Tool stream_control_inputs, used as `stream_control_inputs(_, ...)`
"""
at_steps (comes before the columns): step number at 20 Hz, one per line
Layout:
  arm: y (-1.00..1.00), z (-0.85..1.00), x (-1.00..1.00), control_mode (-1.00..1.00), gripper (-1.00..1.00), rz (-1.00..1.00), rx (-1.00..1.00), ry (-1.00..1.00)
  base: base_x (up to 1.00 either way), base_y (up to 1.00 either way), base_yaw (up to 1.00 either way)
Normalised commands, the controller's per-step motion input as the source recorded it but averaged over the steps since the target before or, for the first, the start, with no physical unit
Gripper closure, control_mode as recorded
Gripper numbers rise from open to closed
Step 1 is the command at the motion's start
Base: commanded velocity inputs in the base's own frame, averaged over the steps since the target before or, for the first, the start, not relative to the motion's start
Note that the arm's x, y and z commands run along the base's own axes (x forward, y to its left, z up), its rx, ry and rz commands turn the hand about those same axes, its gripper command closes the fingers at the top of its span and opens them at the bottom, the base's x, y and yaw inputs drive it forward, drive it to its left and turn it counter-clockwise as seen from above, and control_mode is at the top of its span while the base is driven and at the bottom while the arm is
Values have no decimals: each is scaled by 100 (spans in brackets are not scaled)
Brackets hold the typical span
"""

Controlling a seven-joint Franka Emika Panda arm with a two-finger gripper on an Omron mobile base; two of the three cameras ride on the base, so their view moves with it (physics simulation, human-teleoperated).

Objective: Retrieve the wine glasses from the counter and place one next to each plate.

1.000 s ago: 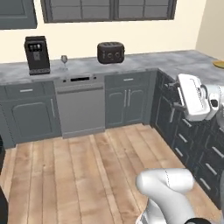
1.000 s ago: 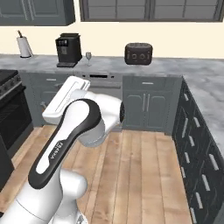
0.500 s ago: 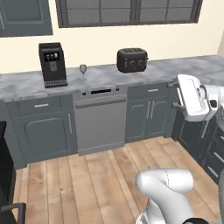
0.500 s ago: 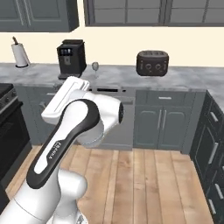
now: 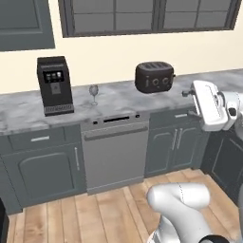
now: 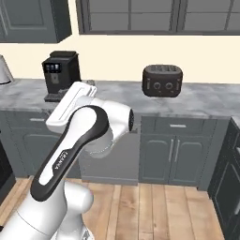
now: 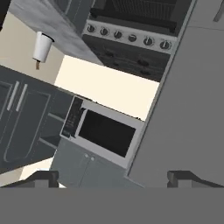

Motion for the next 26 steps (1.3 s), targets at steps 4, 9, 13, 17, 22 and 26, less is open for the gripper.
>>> stream_control_inputs(4, 0, 0, 0, 100, -100, 0, 0, 0, 100, 2, 0)
stream_control_inputs(9, 0, 0, 0, 100, -100, 0, 0, 0, 100, 17, 0)
stream_control_inputs(13, 0, 0, 0, 100, -100, 0, 0, 0, 100, 17, 0)
stream_control_inputs(17, 0, 0, 0, 100, -100, 0, 0, 0, 97, 9, 4)
stream_control_inputs(22, 0, 0, 0, 100, -100, 0, 0, 0, 51, 1, 15)
stream_control_inputs(26, 0, 0, 0, 100, -100, 0, 0, 0, 10, -4, 33)
